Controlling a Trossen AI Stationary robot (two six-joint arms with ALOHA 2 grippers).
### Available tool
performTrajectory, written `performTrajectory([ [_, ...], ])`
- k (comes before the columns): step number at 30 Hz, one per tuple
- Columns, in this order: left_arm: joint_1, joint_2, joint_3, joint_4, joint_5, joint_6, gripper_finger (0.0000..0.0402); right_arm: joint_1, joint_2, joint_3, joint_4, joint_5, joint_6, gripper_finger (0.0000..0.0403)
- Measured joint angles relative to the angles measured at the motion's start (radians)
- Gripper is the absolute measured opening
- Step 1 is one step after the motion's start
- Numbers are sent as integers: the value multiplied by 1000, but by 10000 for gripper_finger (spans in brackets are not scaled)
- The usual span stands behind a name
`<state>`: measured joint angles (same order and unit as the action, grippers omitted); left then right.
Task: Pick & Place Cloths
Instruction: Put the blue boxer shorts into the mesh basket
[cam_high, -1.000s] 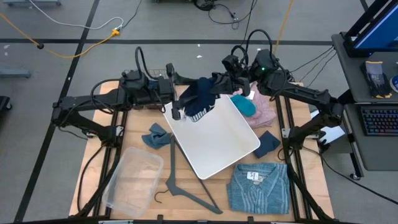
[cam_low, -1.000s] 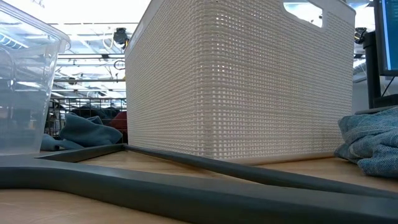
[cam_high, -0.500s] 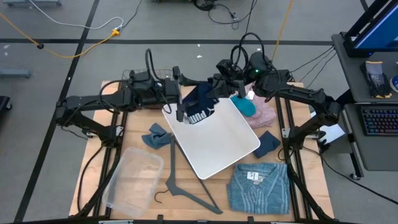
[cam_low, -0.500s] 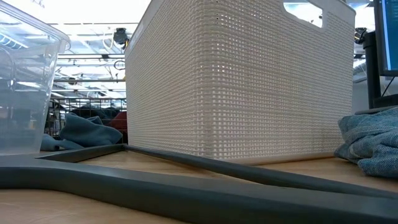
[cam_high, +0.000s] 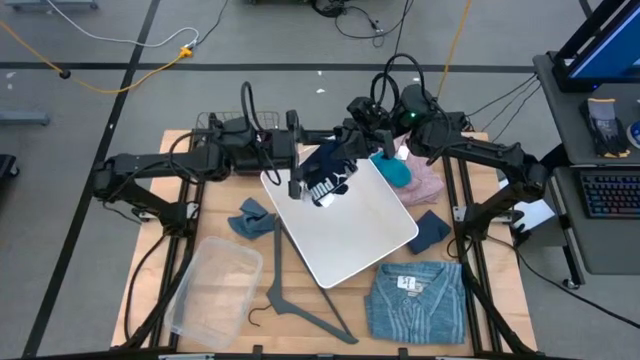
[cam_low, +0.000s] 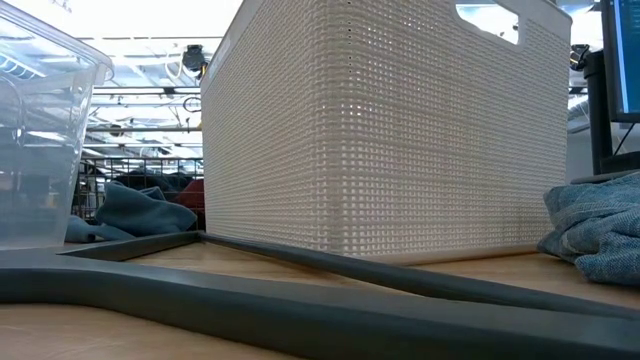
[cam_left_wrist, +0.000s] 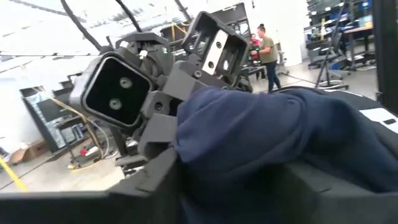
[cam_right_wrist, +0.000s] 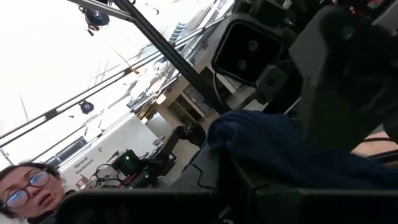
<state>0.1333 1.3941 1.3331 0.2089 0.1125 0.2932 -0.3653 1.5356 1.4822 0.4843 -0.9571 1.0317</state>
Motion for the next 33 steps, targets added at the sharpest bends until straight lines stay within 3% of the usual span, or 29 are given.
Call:
performTrajectory([
  [8, 1, 0, 0, 2, 111, -7, 20, 6, -1, 0, 1, 6, -3, 0],
  [20, 1, -2, 0, -14, 157, -42, 17, 27, 0, 0, 10, -9, 0, 6],
  [33, -1, -160, 2, -284, 10, -23, 17, 26, 3, -2, 22, -40, -4, 100],
])
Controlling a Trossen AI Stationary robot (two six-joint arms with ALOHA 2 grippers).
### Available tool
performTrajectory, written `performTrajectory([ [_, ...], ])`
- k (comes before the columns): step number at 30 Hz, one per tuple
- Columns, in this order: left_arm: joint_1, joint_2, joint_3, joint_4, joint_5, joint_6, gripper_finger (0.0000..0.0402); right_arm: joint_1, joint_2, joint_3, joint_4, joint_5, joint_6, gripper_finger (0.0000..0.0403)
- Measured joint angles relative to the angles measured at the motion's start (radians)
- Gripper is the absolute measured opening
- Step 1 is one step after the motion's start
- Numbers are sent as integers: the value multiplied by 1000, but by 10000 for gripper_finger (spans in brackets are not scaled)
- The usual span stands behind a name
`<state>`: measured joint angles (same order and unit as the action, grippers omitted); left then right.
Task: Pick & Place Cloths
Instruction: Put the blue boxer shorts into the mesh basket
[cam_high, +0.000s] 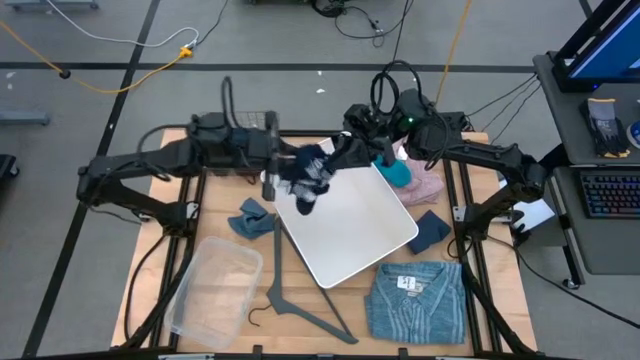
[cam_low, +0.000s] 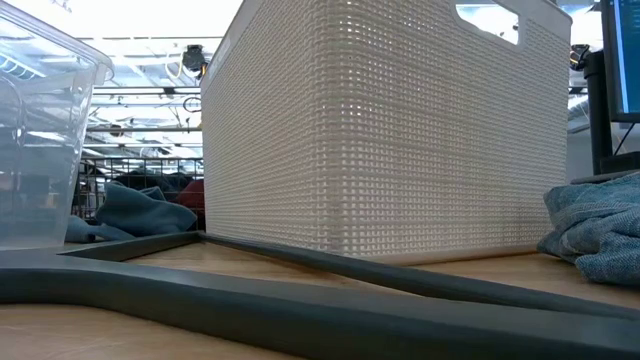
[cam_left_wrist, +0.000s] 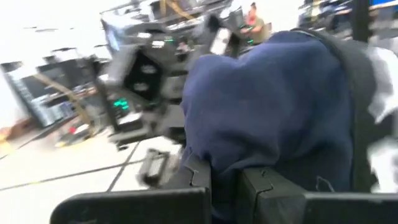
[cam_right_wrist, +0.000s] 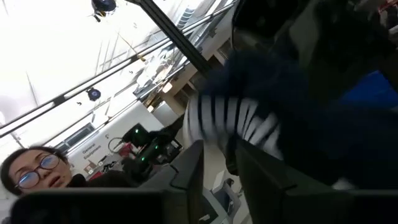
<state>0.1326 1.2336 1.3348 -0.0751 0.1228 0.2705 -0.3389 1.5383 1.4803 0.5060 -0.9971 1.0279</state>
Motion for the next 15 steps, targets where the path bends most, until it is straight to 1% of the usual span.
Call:
performTrajectory([
  [5, 0, -92, 0, -101, -124, 13, 17, -7, 0, 0, 4, -3, 0, 138],
  [9, 0, -159, 1, -152, -257, 18, 17, -11, 0, 0, 4, -10, -13, 155],
  [12, 1, -199, 1, -167, -373, 22, 17, -20, -1, 0, 6, -84, -53, 156],
  [15, 4, -228, 0, -186, -497, 24, 17, -28, -3, 0, 5, -132, -101, 143],
])
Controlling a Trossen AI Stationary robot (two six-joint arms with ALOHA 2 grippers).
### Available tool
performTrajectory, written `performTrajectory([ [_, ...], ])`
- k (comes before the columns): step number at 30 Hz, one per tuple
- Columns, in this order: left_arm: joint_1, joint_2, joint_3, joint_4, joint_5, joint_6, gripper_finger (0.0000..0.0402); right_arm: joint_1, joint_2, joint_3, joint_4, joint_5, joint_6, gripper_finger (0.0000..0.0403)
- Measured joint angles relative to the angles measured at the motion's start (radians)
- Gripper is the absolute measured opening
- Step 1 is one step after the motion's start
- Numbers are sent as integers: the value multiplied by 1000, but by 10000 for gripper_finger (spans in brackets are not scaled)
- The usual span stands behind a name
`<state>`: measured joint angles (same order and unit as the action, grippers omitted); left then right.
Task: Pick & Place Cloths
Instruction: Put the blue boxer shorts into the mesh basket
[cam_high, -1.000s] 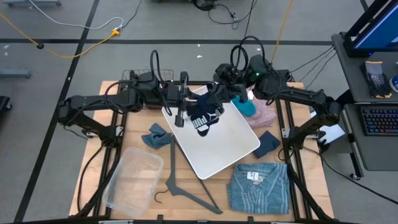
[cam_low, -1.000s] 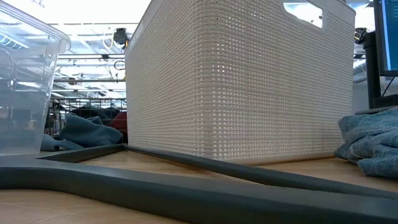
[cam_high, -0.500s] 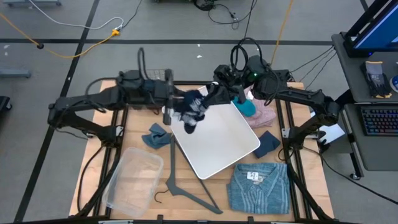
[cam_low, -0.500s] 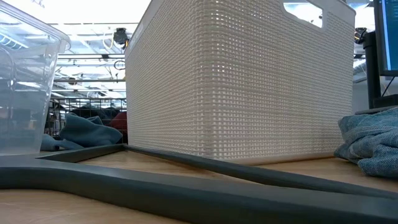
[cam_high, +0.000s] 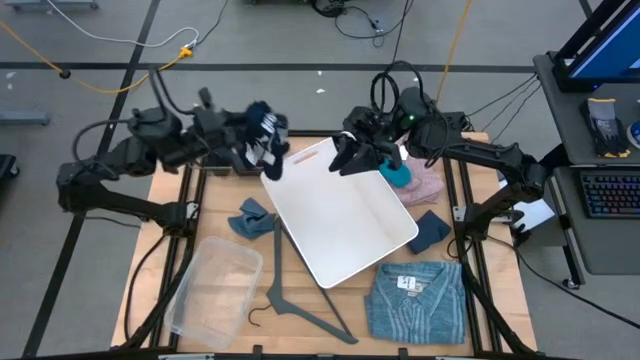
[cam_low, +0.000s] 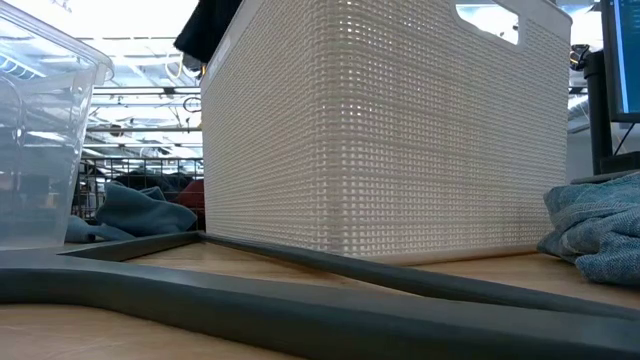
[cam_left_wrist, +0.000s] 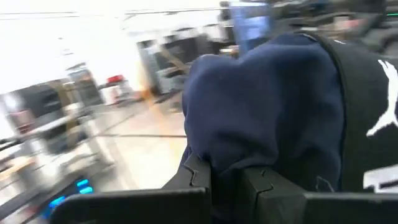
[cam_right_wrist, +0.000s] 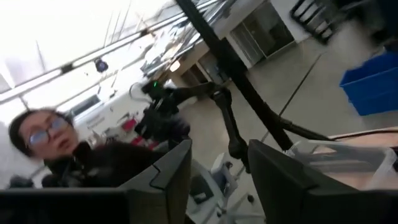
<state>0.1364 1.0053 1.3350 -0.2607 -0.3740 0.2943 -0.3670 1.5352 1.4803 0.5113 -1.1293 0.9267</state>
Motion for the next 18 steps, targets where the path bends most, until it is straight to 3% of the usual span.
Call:
performTrajectory([
  [4, 19, -21, 0, -8, -152, -13, 17, -11, -26, 0, -11, -7, -99, 101],
  [9, 71, -25, 0, -87, -321, -37, 17, -28, -73, 0, -39, -29, -225, 16],
  [18, 238, 8, -2, -246, -359, -92, 17, -50, -219, -40, -226, -25, -479, 1],
])
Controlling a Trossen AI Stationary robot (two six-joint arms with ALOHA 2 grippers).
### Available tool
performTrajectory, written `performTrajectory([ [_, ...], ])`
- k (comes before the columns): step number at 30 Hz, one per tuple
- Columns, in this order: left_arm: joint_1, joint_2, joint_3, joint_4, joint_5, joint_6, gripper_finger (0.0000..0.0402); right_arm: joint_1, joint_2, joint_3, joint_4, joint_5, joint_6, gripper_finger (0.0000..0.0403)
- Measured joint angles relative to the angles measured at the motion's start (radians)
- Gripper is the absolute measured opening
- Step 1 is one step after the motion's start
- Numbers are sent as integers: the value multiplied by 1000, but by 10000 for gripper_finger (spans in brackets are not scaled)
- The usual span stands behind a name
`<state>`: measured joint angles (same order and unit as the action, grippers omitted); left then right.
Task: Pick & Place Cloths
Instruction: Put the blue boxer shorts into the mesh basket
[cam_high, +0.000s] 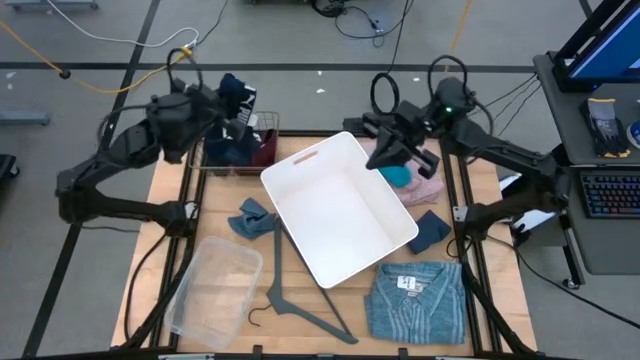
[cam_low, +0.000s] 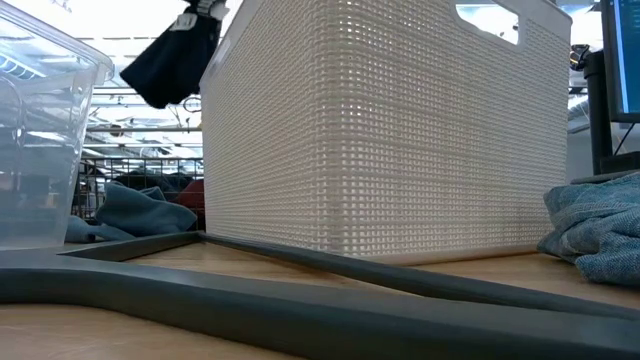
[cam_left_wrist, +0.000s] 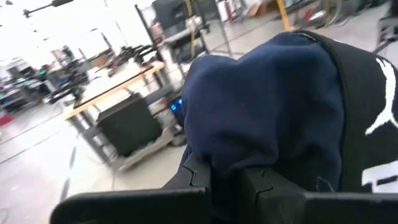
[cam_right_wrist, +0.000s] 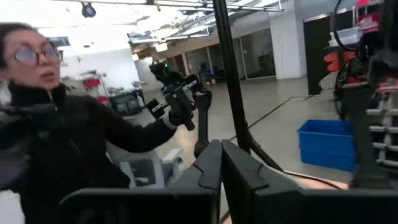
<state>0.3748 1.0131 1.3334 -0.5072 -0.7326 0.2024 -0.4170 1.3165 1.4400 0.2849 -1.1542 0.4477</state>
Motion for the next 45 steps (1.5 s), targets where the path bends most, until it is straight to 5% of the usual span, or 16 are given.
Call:
performTrajectory([
  [19, 373, 244, 0, -149, 245, 281, 17, -2, -425, -438, 12, 296, -98, 0],
  [32, 468, 380, 0, -316, 356, 372, 16, -2, -471, -491, 70, 320, -83, 0],
  [45, 496, 456, -141, -292, 506, 297, 16, -2, -467, -491, 69, 320, -68, 0],
])
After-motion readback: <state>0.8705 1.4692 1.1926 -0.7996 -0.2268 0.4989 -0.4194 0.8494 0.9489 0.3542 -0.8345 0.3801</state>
